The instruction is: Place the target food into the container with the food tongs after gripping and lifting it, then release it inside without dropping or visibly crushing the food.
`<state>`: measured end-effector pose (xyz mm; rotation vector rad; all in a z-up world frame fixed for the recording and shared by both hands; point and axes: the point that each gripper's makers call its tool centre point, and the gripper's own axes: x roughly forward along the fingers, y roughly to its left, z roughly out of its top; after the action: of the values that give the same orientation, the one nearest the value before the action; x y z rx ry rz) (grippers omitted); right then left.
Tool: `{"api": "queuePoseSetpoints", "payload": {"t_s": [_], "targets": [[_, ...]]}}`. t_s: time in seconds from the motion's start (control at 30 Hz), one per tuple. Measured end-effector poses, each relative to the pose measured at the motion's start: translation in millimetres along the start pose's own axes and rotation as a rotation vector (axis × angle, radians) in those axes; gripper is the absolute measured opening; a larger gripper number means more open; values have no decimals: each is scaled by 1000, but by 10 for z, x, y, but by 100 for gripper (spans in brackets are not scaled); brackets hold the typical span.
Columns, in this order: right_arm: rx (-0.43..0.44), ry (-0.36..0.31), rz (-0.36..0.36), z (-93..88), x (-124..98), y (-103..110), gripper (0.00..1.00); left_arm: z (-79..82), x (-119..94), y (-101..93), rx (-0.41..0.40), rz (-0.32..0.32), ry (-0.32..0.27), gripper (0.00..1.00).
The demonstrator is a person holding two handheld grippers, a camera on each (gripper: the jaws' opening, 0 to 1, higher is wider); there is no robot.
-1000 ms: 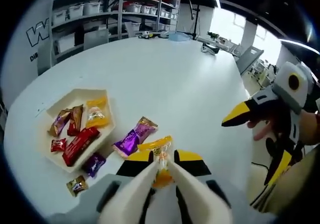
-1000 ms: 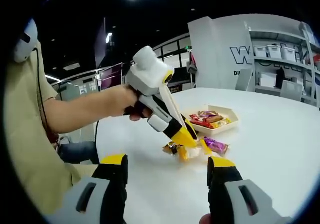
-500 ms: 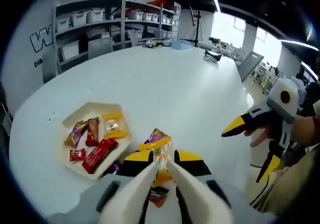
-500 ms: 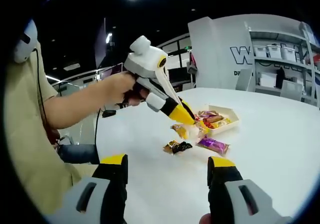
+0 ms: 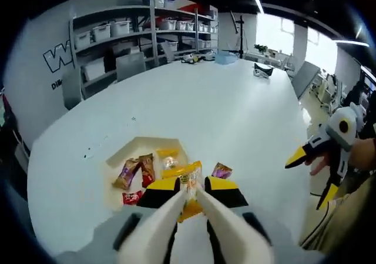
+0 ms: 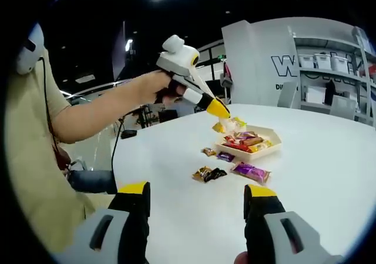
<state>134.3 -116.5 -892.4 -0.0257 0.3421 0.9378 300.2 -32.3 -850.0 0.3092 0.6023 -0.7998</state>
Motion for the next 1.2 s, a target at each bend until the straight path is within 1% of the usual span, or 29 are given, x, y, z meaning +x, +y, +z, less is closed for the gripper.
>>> {"api": "queuePoseSetpoints", "payload": {"t_s": [0.2,0.47,0.57,0.8,1.2], "targets": [[-1,0,-3,-3,-14,-11,63,123,2,210,19,29,6,15],[-8,-1,-7,14,-23,-8,63,204,55,321,35,37,22,15],[-20,5,-23,32,-32,-38,63,220,70,363,38,42,28,16],[-25,-2,-29,85,-49,-69,63,248,107,488,51,57,51,16],[-30,2,-36,99,-71,-102,63,216,203,683,45,70,91,16]]}}
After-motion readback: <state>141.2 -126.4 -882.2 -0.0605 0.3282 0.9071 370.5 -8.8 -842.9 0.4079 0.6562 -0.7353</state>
